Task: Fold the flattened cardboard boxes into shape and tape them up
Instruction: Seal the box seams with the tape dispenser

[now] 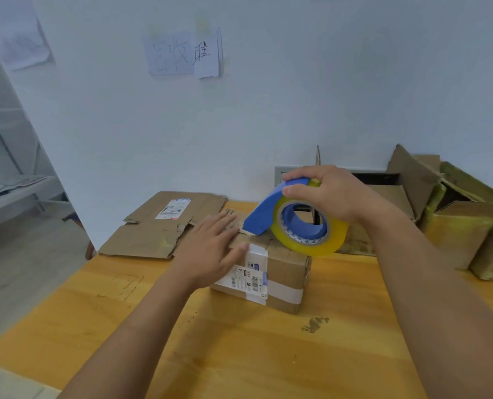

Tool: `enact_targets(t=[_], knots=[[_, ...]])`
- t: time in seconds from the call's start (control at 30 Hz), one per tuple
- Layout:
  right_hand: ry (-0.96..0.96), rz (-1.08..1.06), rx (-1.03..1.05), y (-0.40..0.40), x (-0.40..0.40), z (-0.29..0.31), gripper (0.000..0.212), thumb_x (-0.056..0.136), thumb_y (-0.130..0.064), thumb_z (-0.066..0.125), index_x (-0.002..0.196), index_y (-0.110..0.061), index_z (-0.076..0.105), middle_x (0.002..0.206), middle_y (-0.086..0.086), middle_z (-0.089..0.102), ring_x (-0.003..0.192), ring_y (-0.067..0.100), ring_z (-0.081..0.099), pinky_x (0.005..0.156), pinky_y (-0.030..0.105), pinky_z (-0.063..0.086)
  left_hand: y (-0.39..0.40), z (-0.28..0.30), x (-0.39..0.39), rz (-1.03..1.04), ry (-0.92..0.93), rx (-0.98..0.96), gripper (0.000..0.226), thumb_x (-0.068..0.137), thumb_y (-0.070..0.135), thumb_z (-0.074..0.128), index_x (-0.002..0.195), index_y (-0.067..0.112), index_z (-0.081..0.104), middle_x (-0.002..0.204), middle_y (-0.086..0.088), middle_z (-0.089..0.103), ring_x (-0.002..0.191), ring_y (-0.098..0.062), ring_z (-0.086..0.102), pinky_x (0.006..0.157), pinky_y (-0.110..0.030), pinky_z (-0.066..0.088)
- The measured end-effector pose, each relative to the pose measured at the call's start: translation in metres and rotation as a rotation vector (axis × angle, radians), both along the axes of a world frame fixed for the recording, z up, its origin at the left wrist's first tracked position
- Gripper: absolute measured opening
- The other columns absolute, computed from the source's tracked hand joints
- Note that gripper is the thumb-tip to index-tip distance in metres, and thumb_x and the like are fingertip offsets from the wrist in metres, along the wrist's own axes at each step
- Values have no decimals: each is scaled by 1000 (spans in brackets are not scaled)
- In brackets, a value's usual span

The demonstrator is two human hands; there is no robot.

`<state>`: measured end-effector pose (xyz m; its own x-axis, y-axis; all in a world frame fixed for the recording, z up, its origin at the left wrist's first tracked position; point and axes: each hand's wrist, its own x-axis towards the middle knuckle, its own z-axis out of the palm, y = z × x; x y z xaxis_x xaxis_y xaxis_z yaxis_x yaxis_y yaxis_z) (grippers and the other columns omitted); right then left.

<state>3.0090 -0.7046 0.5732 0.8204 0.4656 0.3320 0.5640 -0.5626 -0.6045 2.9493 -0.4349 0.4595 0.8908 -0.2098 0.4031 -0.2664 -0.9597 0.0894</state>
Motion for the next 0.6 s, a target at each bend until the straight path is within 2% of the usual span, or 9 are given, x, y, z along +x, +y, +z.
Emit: enact_targets(t=[0.03, 0.1, 0.2, 0.33, 0.43, 0.5, 0.6], knots=[[-7, -2, -12, 1, 1, 0, 31, 90, -54, 63, 119, -43, 67, 103, -32, 56, 96, -4, 55, 77, 13, 39, -5, -1, -1, -3, 6, 14, 86, 91, 76, 8, 154, 25, 33, 163, 8, 22, 151, -9, 10, 122, -31, 4], [-16, -4, -30, 2, 2, 1, 34, 90, -55, 63, 121, -43, 67, 104, -32, 54, 97, -5, 54, 76, 13, 38, -14, -1, -5, -33, -27, 22, 88, 90, 81, 13, 155, 25, 31, 161, 7, 28, 149, -11, 20, 123, -35, 16], [-18, 1, -34, 3, 3, 1, 35, 89, -56, 63, 121, -43, 67, 103, -33, 54, 97, -5, 54, 76, 13, 39, -22, -4, -5, -95, -136, 28, 78, 92, 79, 28, 144, 24, 49, 146, 8, 50, 133, -10, 44, 109, -31, 37], [-19, 14, -29, 3, 3, 3, 34, 91, -56, 61, 122, -42, 66, 102, -34, 54, 97, -4, 55, 78, 14, 40, -20, -7, 1, -31, -143, -29, 77, 86, 85, 30, 123, 25, 59, 116, 12, 65, 101, -7, 58, 79, -21, 38], [-6, 34, -43, -5, 1, 5, 34, 93, -53, 61, 125, -42, 64, 109, -31, 55, 100, 2, 56, 85, 20, 42, -18, -8, 3, -6, -118, -28, 72, 83, 89, 29, 115, 29, 56, 103, 15, 63, 88, -6, 55, 70, -21, 39], [26, 57, -14, -12, -1, 6, 33, 93, -52, 62, 125, -43, 64, 115, -27, 57, 105, 4, 57, 93, 24, 43, -17, -9, 4, -6, -103, -34, 73, 83, 89, 29, 121, 32, 53, 108, 16, 63, 91, -5, 55, 71, -21, 39], [52, 76, 16, -31, -5, 6, 28, 91, -52, 63, 118, -47, 66, 115, -29, 61, 106, 0, 59, 94, 25, 45, -14, -9, 4, 15, -42, -41, 88, 81, 91, 21, 137, 30, 51, 134, 13, 59, 113, -8, 55, 86, -25, 43]])
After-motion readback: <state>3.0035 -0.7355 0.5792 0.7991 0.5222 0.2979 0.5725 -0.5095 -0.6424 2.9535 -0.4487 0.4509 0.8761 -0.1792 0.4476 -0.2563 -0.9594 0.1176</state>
